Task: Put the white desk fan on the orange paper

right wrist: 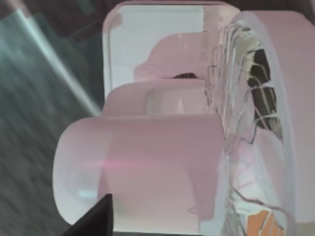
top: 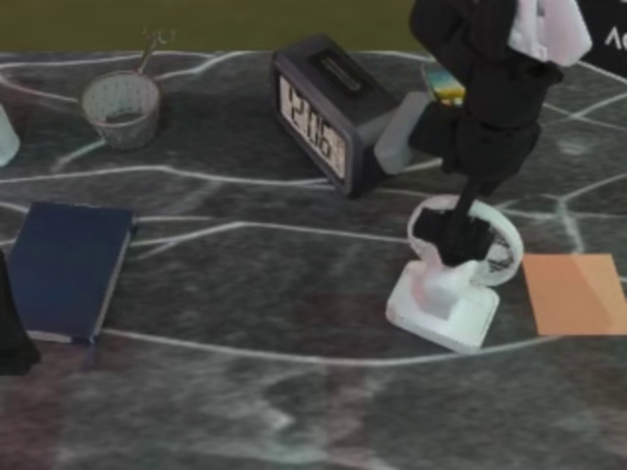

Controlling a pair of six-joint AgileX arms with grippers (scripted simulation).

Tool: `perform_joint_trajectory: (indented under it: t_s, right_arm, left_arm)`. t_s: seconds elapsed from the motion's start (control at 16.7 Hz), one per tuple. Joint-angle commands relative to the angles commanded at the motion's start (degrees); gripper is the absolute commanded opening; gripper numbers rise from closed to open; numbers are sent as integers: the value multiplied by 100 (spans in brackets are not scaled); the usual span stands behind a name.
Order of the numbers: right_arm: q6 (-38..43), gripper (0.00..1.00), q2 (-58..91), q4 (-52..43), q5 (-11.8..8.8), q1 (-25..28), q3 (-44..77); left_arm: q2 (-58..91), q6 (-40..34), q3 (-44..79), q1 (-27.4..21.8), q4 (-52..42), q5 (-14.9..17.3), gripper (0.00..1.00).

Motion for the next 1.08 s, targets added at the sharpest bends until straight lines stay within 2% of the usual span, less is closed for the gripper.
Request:
perform_joint_trajectory:
  t_s: [0.78, 1.08]
  right_arm:
    - [0, 2, 0, 0, 0, 0, 0]
    - [0, 0, 0, 0, 0, 0, 0]
  left_arm:
    - [0, 0, 0, 0, 0, 0, 100]
    - [0, 0, 0, 0, 0, 0, 100]
